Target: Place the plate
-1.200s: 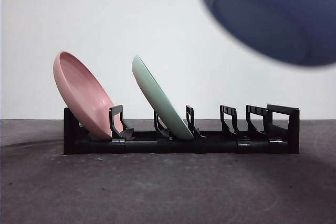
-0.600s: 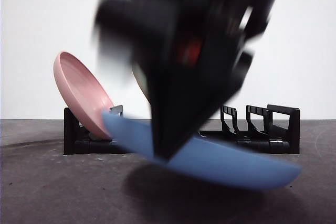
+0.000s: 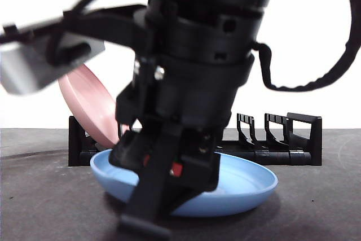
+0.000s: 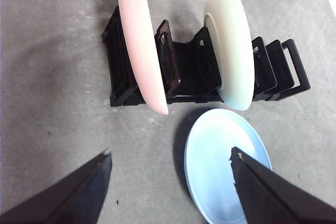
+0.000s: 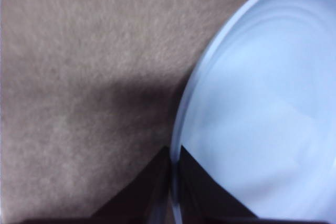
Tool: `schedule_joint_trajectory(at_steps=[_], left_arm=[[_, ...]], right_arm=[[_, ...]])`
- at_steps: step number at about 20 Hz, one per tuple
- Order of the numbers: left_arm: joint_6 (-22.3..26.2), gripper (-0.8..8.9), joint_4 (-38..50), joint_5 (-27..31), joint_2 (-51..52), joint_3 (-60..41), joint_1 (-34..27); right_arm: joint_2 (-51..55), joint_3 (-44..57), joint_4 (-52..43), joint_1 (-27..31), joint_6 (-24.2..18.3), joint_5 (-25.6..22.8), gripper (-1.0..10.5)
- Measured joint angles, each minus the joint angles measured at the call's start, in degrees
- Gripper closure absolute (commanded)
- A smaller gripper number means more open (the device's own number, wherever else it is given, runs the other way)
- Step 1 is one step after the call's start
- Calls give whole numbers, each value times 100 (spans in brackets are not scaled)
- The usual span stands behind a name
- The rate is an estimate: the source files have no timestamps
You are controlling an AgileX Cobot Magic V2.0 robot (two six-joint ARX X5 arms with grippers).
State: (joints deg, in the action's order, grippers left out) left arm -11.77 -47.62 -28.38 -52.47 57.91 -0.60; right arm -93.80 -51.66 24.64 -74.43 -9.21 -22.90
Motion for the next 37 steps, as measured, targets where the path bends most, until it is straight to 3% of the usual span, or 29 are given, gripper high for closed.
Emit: schedule_joint_trajectory(at_steps=[7, 11, 17, 19, 24, 30, 33, 37], left_arm=[[114, 452, 0, 0, 0, 0, 0], [131, 452, 2, 0, 0, 0, 0], [116, 452, 116, 0, 2, 0, 0], [-2, 453, 337, 0, 0, 0, 0], [-284, 470, 719, 0, -9, 2, 118], [-765, 470, 1353, 151, -566, 103, 391], [-855, 470, 1080, 837, -1305, 686, 636], [-645, 470, 328, 1840, -2544, 2120, 1182]], right_arm=[[-44, -31, 96, 20, -188, 205, 716], [-22, -680, 1071, -46, 9, 326, 603], [1182, -1567, 1016, -4, 101, 1075, 598], [1727, -1591, 815, 157, 199, 1119, 598], [2693, -1591, 918, 1845, 457, 1276, 597], [2608, -1591, 699, 4793, 721, 3292, 597], [2590, -1591, 719, 5421, 826, 3497, 597], [2590, -1591, 732, 5689, 863, 3510, 598]])
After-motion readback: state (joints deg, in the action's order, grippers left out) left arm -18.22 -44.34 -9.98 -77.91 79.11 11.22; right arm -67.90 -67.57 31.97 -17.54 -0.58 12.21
